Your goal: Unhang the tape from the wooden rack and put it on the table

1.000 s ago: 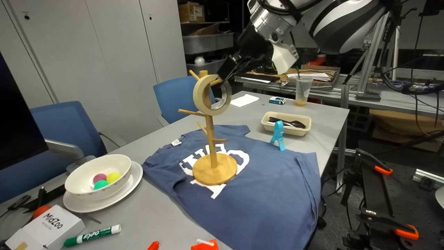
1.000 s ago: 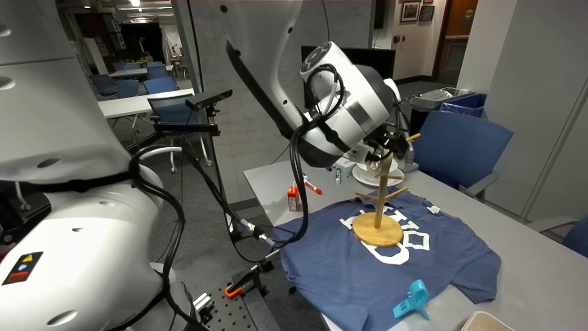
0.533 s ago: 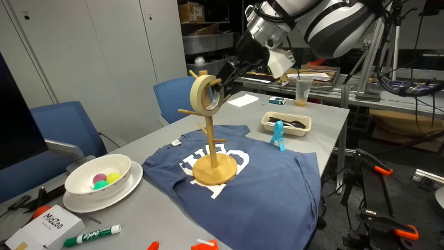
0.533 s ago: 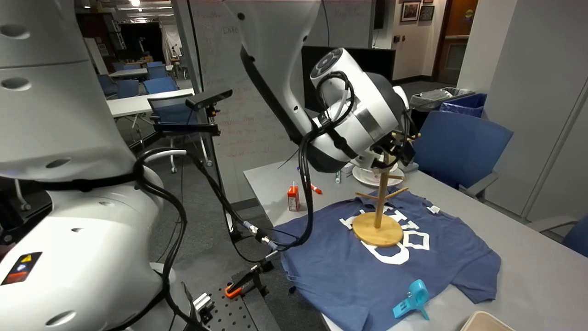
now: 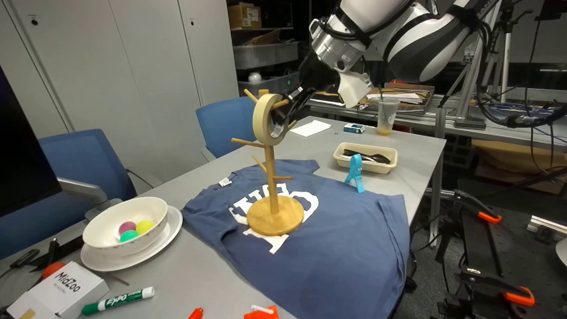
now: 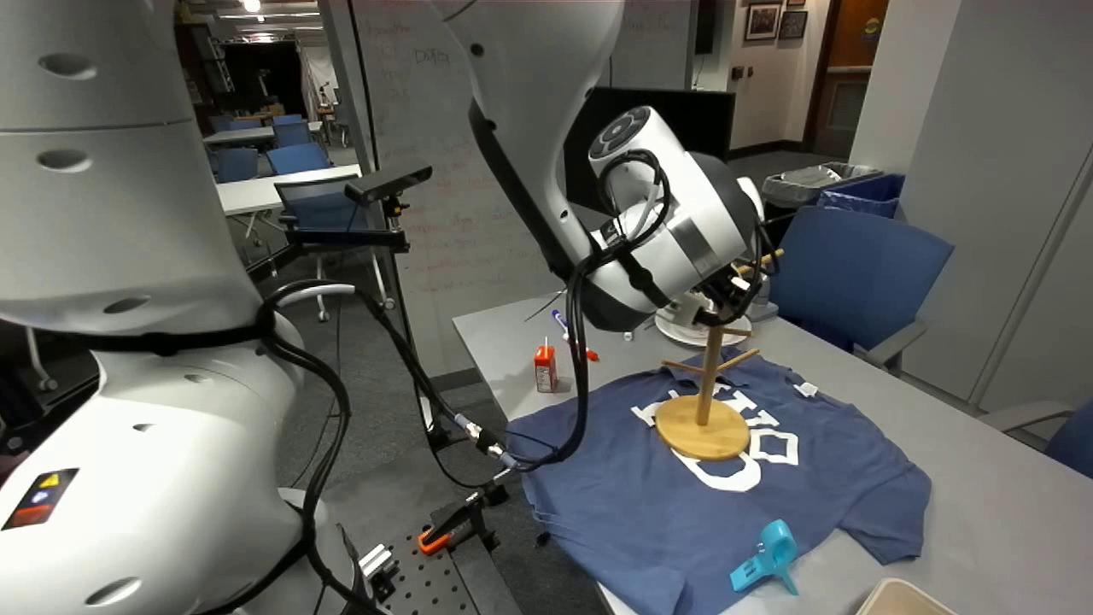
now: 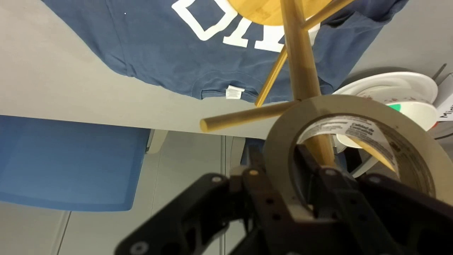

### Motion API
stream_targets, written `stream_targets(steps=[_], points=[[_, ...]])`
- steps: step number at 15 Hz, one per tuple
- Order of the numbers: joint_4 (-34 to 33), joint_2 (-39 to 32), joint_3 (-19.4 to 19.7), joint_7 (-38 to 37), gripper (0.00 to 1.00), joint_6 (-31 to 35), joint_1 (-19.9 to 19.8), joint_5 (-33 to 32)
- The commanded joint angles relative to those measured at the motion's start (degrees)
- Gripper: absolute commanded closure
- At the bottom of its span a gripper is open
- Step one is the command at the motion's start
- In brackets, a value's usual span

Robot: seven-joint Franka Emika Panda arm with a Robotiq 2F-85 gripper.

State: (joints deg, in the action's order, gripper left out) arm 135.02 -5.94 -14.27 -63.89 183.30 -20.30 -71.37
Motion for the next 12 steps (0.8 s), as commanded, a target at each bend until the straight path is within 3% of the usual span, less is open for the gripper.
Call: stream_targets(steps=[1,12], points=[[-1.10,-0.51,0.67,-1.35,0.97,0.75,0.04,-1.49],[8.23,7.46,0.08,-0.56,0.94,1.90,-0.31,0.22]])
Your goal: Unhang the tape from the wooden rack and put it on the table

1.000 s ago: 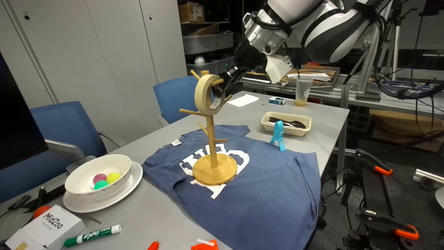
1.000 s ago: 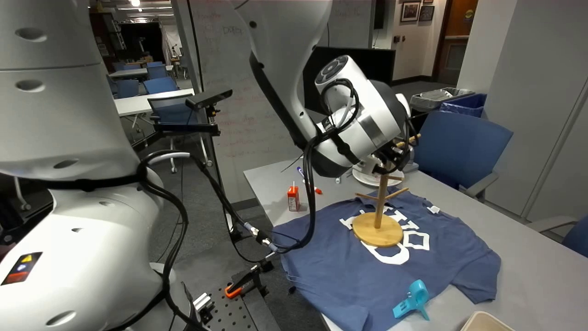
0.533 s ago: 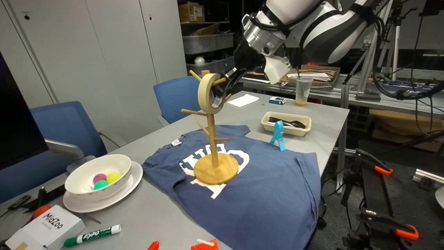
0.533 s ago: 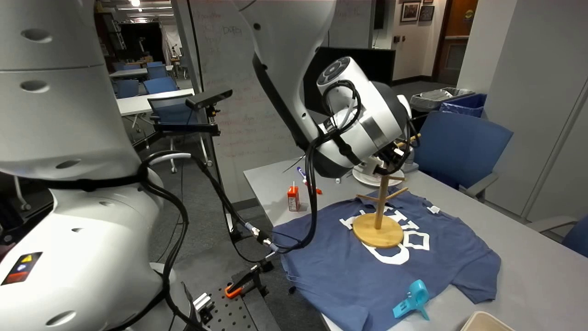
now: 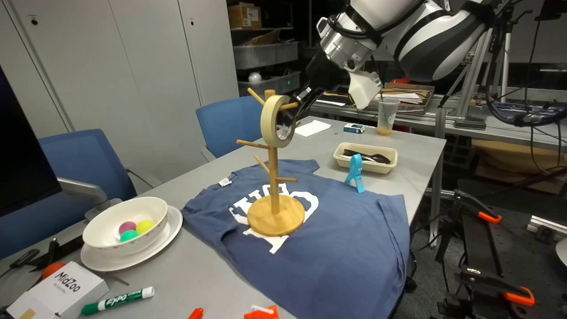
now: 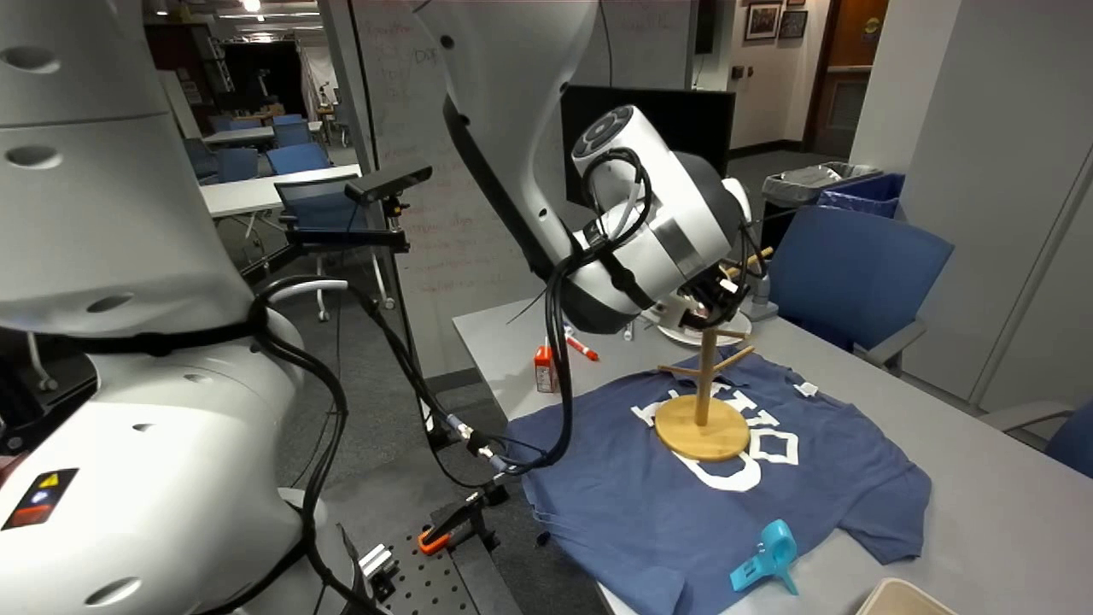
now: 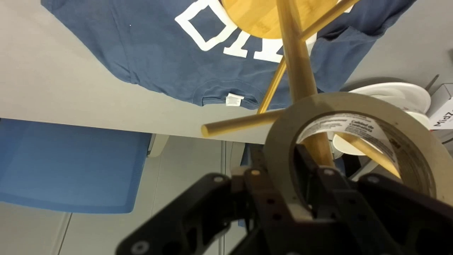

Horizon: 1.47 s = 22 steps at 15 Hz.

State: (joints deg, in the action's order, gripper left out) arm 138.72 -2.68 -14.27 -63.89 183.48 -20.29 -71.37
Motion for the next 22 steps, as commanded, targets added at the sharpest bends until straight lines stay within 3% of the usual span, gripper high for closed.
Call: stream_targets(steps=[1,15,22], points=[[5.53,5.37,0.07,-0.65,0.94,1.66,-0.22,0.31],[10.58,15.76,0.52,-1.00,0.94,2.25,0.32,0.57],[18.58,22.33,2.54,-0.57,0.94,2.04,-0.01,0.23]])
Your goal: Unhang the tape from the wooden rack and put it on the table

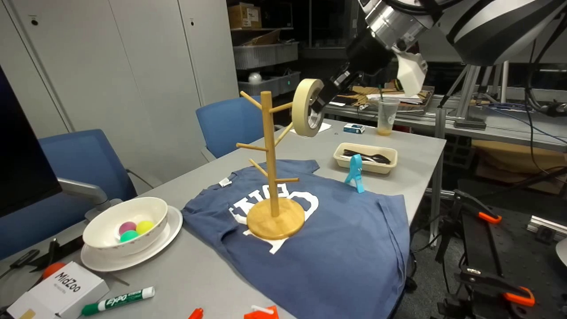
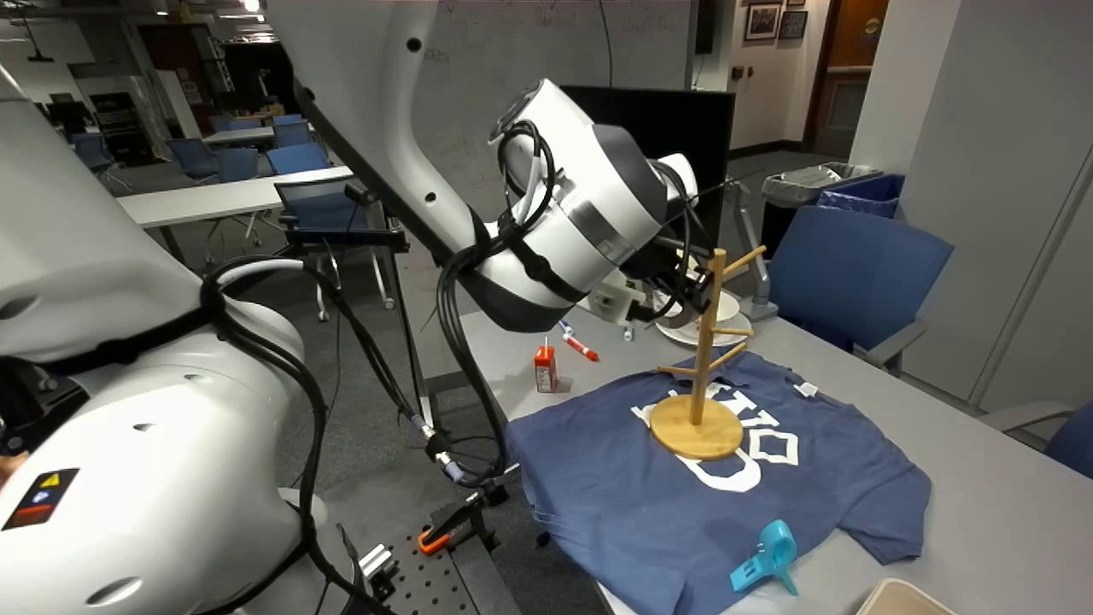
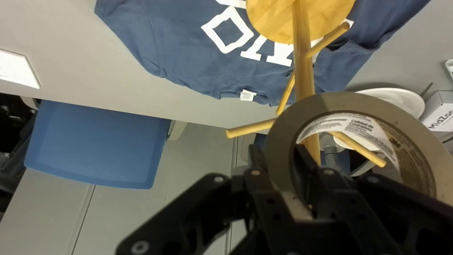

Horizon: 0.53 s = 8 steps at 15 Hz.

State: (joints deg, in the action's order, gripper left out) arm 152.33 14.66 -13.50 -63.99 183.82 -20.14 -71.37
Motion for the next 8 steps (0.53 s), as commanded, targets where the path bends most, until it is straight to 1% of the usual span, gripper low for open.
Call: stream_targets(steps=[1,3,4,6,8], points=[[6.32,5.39,2.46,-0.19,0.94,1.51,-0.16,0.30],[8.32,5.51,3.63,0.35,0.94,0.39,-0.41,0.05],[5.50,1.73,4.30,-2.27,0.94,-0.94,-0.36,-2.83],[6.57,-1.46,6.10,0.98,0.94,-2.28,-0.21,0.11],[5.76,-5.83,7.35,3.23,0.94,-5.21,-0.17,2.49]])
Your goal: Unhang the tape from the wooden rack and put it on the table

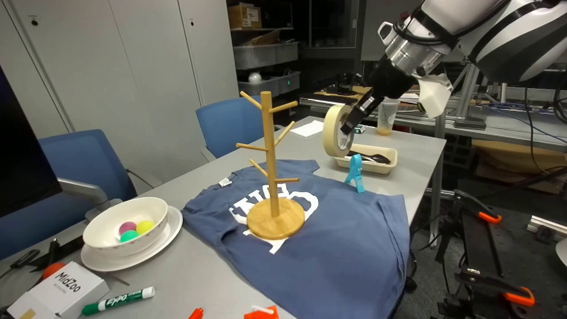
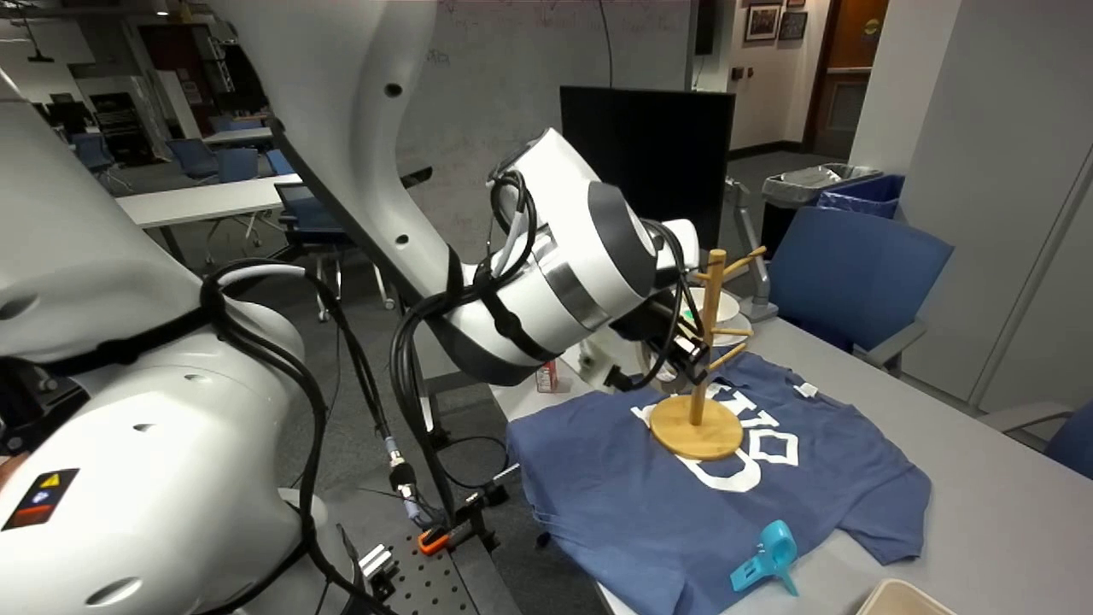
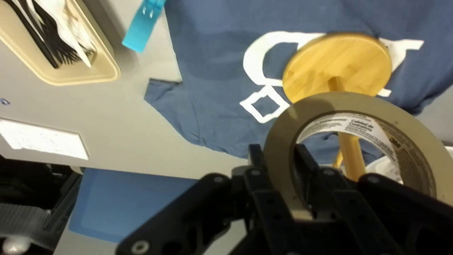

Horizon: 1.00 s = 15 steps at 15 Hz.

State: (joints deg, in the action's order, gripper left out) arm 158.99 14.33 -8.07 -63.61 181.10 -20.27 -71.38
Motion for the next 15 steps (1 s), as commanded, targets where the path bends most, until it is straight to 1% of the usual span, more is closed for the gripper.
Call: stream_targets(steps=[1,4,7,11,15], points=[[-2.09,-8.27,2.39,3.68,0.94,-4.61,-0.02,3.63],[-5.13,-14.84,3.23,7.46,0.94,-9.13,0.21,8.87],[-9.04,-20.24,2.47,12.22,0.94,-12.46,0.34,15.49],[-14.95,-25.89,0.12,20.36,0.94,-15.45,-0.19,25.97],[-20.95,-31.80,-3.43,29.64,0.94,-18.23,-2.16,37.91]])
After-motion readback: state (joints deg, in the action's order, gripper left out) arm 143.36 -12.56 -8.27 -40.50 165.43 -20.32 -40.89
